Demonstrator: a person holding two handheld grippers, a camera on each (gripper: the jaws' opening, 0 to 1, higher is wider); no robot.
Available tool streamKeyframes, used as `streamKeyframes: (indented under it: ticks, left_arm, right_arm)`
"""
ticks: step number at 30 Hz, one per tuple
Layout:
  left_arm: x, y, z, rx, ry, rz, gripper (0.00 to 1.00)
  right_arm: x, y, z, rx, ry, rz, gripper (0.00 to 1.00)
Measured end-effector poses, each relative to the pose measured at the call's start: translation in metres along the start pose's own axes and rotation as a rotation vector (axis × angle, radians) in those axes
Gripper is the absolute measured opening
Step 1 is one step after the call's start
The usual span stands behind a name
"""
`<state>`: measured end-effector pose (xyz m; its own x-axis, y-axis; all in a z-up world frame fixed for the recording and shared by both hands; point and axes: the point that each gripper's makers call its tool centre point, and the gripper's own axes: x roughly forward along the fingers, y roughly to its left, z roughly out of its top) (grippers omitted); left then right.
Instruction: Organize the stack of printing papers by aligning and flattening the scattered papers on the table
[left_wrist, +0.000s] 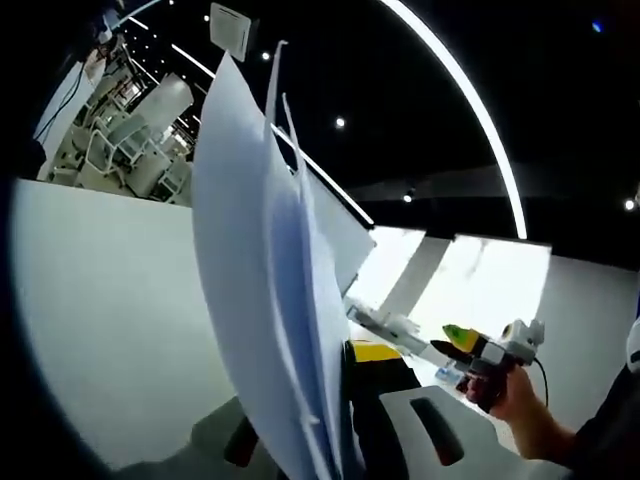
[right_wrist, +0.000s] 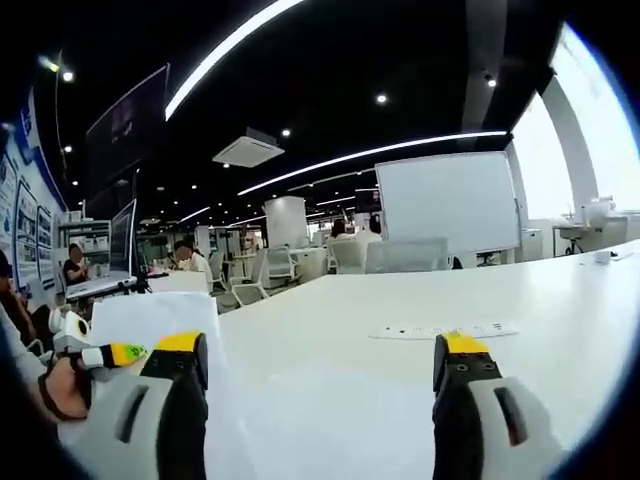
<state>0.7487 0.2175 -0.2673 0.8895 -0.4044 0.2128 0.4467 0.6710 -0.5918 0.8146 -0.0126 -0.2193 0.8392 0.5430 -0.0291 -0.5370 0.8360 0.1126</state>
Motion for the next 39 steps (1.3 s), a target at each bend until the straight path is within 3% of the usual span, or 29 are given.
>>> streamKeyframes:
  ticks: [39]
  left_arm:
    - [-0.002,0.001,0.000,-0.004,-0.004,0.003,0.07]
  right_arm:
    - [-0.018,-0.007,-0.001,-0.012,0.014,-0.017,0.88]
